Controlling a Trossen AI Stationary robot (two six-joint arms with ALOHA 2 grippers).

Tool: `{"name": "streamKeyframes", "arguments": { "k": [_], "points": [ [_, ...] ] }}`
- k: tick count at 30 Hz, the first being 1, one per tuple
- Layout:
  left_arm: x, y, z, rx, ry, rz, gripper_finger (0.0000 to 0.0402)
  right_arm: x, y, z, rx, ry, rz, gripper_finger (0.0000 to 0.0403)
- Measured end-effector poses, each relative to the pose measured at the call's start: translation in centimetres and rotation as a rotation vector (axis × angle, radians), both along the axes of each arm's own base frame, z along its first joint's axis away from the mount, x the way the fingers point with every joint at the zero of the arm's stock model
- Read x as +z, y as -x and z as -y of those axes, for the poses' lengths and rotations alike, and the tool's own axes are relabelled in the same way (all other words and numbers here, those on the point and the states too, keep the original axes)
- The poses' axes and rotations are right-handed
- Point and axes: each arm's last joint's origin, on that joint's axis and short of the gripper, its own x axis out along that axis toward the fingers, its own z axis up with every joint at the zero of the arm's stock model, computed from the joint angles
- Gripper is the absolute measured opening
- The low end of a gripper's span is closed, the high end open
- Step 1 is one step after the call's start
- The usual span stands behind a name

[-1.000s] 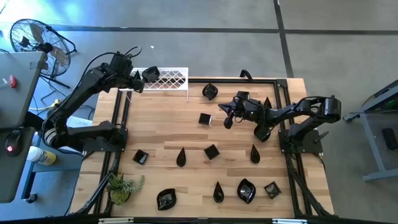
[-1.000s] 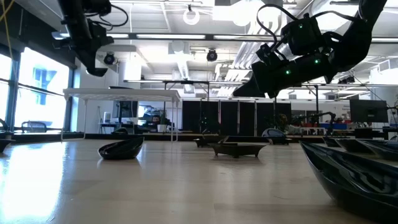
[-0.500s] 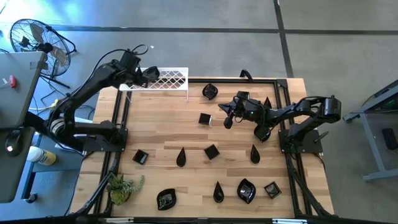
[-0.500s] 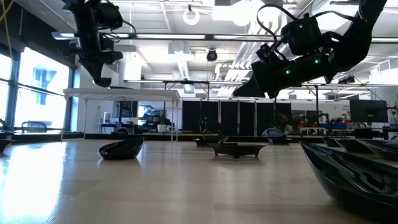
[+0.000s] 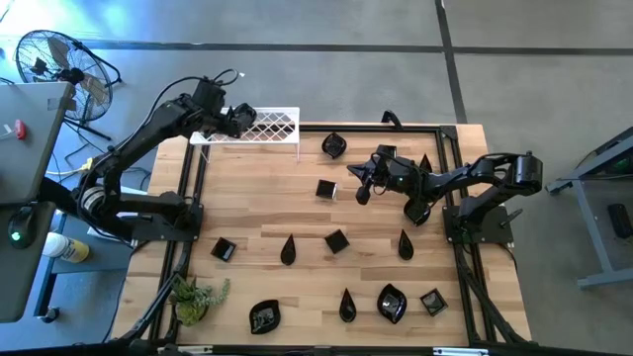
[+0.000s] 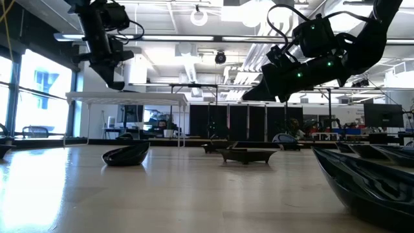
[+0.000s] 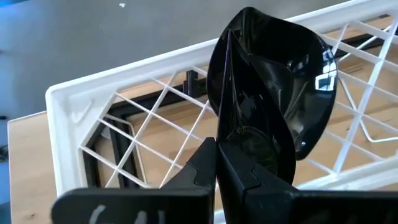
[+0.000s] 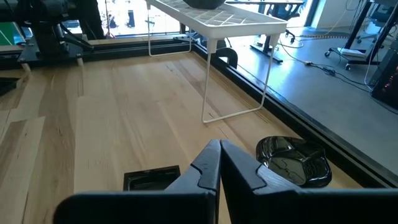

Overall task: Pick & Place Mini shaped plates
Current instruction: Put the drop-shaped plate on the shelf

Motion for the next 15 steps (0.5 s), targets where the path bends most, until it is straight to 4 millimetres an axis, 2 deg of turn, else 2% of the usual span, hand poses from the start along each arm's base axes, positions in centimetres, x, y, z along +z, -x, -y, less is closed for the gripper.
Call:
{"name": "streamKeyframes", "arguments": {
  "k": [8, 15],
  "points": [
    [-0.47, 0.66, 0.55, 0.104, 0.05, -0.065, 0.0, 0.0, 0.0, 0.0, 0.0, -0.001, 0.0, 0.0002],
    [-0.34, 0.65, 0.38, 0.159, 0.019, -0.049, 0.0, 0.0, 0.0, 0.0, 0.0, -0.001, 0.0, 0.0007]
  ]
}}
